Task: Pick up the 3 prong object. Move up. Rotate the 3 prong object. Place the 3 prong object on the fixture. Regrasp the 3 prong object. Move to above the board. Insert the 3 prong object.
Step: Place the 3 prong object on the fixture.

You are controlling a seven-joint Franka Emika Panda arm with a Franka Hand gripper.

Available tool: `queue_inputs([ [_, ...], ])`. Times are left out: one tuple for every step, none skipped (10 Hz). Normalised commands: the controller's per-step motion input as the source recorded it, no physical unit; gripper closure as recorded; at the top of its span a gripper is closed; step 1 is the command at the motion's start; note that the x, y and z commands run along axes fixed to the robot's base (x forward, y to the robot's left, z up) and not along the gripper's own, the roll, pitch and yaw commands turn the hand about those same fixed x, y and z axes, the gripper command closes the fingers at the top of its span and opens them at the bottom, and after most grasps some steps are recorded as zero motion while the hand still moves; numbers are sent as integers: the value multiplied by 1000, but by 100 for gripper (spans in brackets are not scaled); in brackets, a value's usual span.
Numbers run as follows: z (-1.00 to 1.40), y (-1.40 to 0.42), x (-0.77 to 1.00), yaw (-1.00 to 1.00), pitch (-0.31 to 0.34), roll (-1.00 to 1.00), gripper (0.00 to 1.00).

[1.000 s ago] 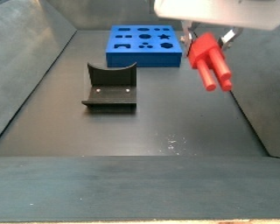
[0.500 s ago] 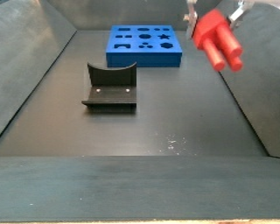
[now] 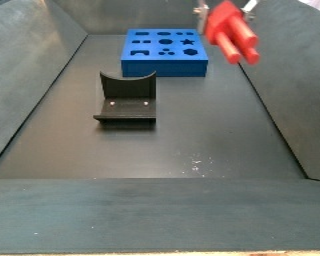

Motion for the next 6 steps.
queue_inputs([
  [-45, -351, 1000, 87, 39, 140, 100],
  [-44, -320, 1000, 59, 44, 131, 100],
  [-44, -307, 1000, 53, 48, 129, 100],
  [-42, -283, 1000, 45, 54, 128, 100],
  [-42, -271, 1000, 45, 62, 128, 100],
  [-40, -249, 1000, 44, 70, 131, 100],
])
